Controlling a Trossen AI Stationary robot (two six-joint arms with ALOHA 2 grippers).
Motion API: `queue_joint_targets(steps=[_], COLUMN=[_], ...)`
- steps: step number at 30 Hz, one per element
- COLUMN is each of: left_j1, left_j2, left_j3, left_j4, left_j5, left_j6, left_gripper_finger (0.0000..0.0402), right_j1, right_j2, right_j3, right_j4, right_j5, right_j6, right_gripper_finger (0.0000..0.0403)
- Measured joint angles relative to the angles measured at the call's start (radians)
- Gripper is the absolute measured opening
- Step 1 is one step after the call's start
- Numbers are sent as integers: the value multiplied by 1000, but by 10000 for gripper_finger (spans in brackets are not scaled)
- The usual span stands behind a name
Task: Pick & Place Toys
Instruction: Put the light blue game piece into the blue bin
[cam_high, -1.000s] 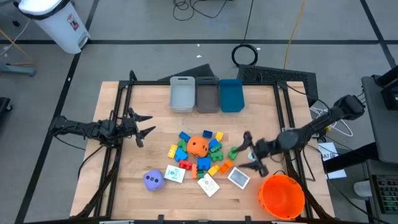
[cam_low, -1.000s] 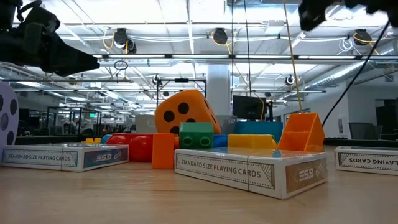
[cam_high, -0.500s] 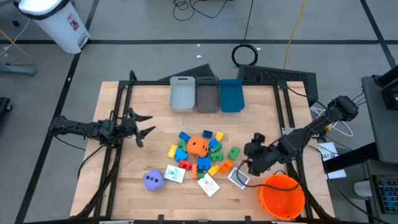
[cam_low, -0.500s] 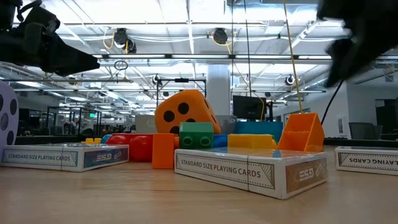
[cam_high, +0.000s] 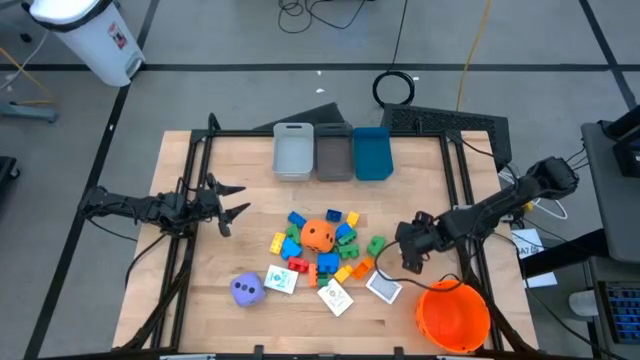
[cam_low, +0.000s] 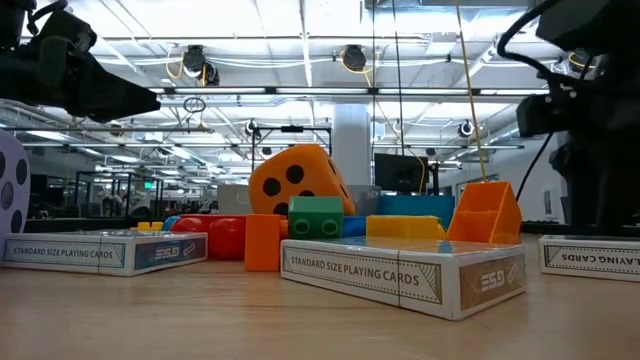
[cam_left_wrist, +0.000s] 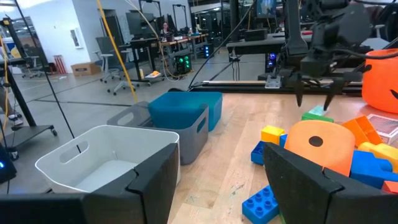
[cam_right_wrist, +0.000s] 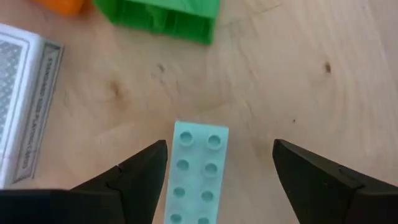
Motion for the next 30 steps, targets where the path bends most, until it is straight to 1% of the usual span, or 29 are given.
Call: queue_joint_targets(steps=[7,10,13,19,27,30], left_j1=[0,0,0,0,0,0], left_j2=[0,0,0,0,0,0], left_j3=[0,0,0,0,0,0], left_j4=[0,0,0,0,0,0], left_j5=[0,0,0,0,0,0], left_j6=[0,0,0,0,0,0], left_gripper_finger=[241,241,241,241,241,241], right_j1=[-13,-13,-14,-26,-96,-132], right_j2=[0,12,33,59,37,21], right_j3=[-57,-60,-60,-60,-62,-60], right_j4=[79,79,78,70,73,76], right_j5=[-74,-62,-33,0,-4,10], right_j6=[-19,-25,-51,-90,-154,-184], right_gripper_finger=[281,280,270,222,143,130])
